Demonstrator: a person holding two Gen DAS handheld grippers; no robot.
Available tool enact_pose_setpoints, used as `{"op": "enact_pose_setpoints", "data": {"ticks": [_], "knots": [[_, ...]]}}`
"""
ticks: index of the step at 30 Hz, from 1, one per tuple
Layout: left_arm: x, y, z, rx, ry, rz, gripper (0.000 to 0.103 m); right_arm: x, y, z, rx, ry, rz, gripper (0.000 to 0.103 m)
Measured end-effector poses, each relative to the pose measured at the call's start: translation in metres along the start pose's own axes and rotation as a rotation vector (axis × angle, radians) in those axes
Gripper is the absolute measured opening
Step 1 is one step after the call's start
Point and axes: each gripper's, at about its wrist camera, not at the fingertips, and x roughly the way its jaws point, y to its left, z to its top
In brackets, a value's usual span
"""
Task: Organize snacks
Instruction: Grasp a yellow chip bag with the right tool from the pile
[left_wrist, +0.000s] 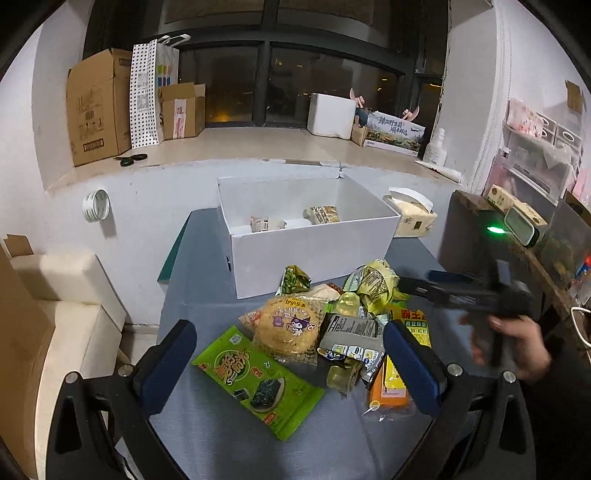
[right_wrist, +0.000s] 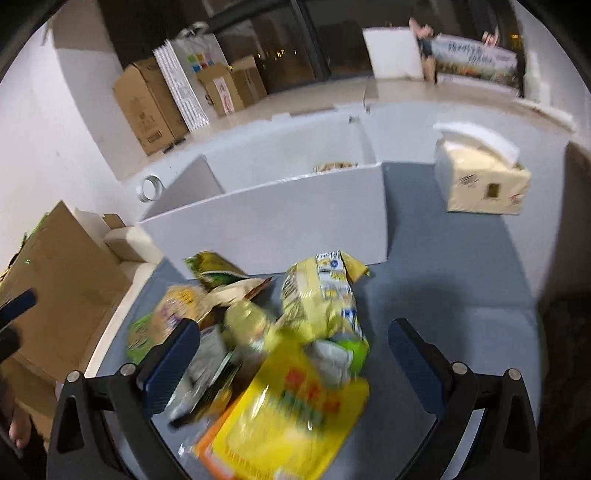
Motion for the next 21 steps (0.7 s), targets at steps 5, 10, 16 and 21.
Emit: {"op": "enact_pose_setpoints", "data": {"ticks": [5,10,16,21], "knots": [[0.004,0.003,-0.001,-0.005,0.005,0.003,0.103,0.057,-0.003,0.015,-0.026,0.121,-0.048,0.067],[0.016,0.005,0.000,-0.023,0.030,-0.004,0.103,0.063,-0.007,0.015,0.013,0.135,0.015,0.049],[0.045,-0.001,0.009,-0.031,0.071,-0.033,0.103,0.023,-0.002,0.010,-0.020,0.053,0.030,0.049],[0.091,-0.014,0.027,-0.054,0.128,-0.033,0.103,-0.046,-0.004,0.006,-0.024,-0.087,0.047,0.049]]}}
